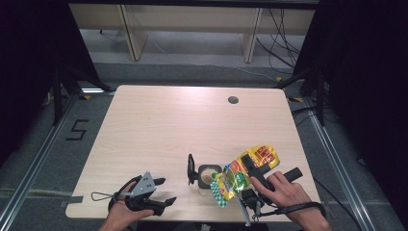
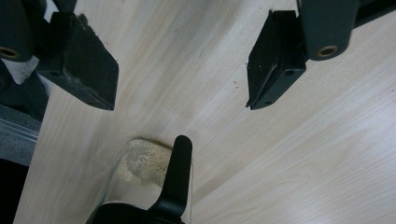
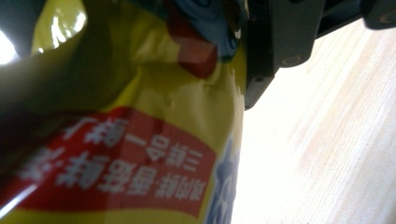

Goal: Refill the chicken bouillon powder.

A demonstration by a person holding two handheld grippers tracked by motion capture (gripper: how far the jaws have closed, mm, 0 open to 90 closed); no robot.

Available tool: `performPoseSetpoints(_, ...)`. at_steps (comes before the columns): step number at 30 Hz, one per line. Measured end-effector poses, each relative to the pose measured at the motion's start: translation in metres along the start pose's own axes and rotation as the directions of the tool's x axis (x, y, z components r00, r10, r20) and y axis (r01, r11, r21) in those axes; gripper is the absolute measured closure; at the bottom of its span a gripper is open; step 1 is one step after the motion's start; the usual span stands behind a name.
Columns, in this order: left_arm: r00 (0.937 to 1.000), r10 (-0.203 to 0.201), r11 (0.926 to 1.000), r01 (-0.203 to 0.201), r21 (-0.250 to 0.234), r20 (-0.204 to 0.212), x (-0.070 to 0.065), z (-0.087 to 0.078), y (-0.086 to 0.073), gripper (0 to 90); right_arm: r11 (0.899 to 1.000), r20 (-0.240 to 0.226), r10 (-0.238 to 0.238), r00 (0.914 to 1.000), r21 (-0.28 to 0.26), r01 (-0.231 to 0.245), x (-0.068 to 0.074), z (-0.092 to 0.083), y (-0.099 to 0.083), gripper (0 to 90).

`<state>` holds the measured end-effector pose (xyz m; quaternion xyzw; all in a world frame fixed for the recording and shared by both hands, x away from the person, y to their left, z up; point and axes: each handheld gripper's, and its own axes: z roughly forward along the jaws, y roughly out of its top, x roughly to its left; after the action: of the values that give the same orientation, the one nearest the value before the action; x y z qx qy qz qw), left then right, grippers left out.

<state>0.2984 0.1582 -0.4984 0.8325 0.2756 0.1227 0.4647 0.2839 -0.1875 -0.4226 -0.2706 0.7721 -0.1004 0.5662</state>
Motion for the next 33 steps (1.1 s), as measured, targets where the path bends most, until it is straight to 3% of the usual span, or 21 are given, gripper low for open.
performPoseSetpoints(4, 0.9996, 0.027, 0.9996, -0.027, 0.001, 0.006, 0.0015, -0.0005, 0.0003, 24.6, 1.000, 0.018, 0.002, 0.9998, -0.009, -0.002, -0.0014, -0.0021, -0.0010, 39.4)
performPoseSetpoints(6, 1.0000, 0.001, 1.0000, -0.001, 0.002, -0.004, 0.0003, -0.0001, 0.0002, 24.6, 1.000, 0.007, -0.006, 1.0000, 0.003, 0.006, -0.0029, -0.0039, 0.0001, 39.4)
performPoseSetpoints(10, 0.9999, 0.015, 0.9999, -0.015, 0.003, 0.005, 0.0003, -0.0003, 0.0001, 24.6, 1.000, 0.013, -0.029, 0.9995, 0.011, 0.028, -0.0031, -0.0044, 0.0023, 39.5)
performPoseSetpoints(14, 1.0000, 0.000, 1.0000, 0.000, 0.003, -0.003, -0.0001, -0.0002, 0.0001, 24.6, 0.999, 0.023, -0.037, 0.9991, 0.007, 0.037, -0.0050, -0.0049, 0.0040, 39.4)
performPoseSetpoints(15, 0.9999, 0.015, 0.9999, -0.015, 0.004, 0.004, 0.0005, -0.0004, 0.0001, 24.6, 0.998, 0.031, -0.070, 0.9970, -0.002, 0.070, -0.0072, -0.0039, 0.0038, 39.4)
performPoseSetpoints(16, 0.9998, 0.017, 0.9998, -0.017, 0.003, 0.004, 0.0006, -0.0004, 0.0003, 24.6, 0.997, 0.031, -0.073, 0.9968, -0.002, 0.073, -0.0076, -0.0041, 0.0042, 39.5)
performPoseSetpoints(18, 1.0000, 0.000, 1.0000, 0.000, 0.002, 0.000, 0.0004, -0.0002, 0.0005, 24.6, 0.997, 0.034, -0.079, 0.9963, -0.005, 0.079, -0.0079, -0.0037, 0.0044, 39.5)
performPoseSetpoints(19, 1.0000, 0.001, 1.0000, -0.001, 0.002, -0.002, 0.0001, 0.0000, 0.0001, 24.6, 0.997, 0.031, -0.080, 0.9963, -0.004, 0.080, -0.0075, -0.0034, 0.0046, 39.5)
performPoseSetpoints(20, 1.0000, 0.002, 1.0000, -0.002, 0.002, 0.001, -0.0001, 0.0000, -0.0002, 24.6, 0.999, 0.023, -0.047, 0.9986, 0.009, 0.047, -0.0050, -0.0040, 0.0056, 39.5)
performPoseSetpoints(23, 1.0000, 0.002, 1.0000, -0.002, 0.001, -0.002, 0.0003, 0.0000, 0.0003, 24.6, 0.998, 0.024, -0.056, 0.9981, 0.014, 0.056, -0.0043, -0.0037, 0.0063, 39.5)
performPoseSetpoints(24, 1.0000, 0.002, 1.0000, -0.002, 0.004, -0.002, 0.0004, -0.0001, 0.0005, 24.6, 0.996, 0.033, -0.093, 0.9951, -0.001, 0.093, -0.0063, -0.0026, 0.0055, 39.5)
performPoseSetpoints(27, 0.9999, 0.013, 0.9999, -0.013, 0.004, 0.000, 0.0003, -0.0005, 0.0002, 24.6, 0.998, 0.025, -0.062, 0.9978, 0.012, 0.062, -0.0039, -0.0036, 0.0068, 39.5)
performPoseSetpoints(28, 1.0000, 0.002, 1.0000, -0.002, 0.002, -0.003, 0.0001, -0.0003, 0.0002, 24.6, 0.996, 0.033, -0.095, 0.9950, 0.001, 0.095, -0.0057, -0.0028, 0.0060, 39.5)
performPoseSetpoints(31, 1.0000, 0.005, 1.0000, -0.005, 0.004, -0.001, -0.0002, -0.0006, 0.0001, 24.5, 0.995, 0.024, -0.097, 0.9950, 0.002, 0.096, -0.0063, -0.0030, 0.0058, 40.8)
performPoseSetpoints(33, 0.9996, 0.028, 0.9996, -0.028, 0.001, 0.004, 0.0014, -0.0006, 0.0006, 24.6, 0.996, 0.032, -0.092, 0.9953, 0.003, 0.092, -0.0062, -0.0035, 0.0056, 40.9)
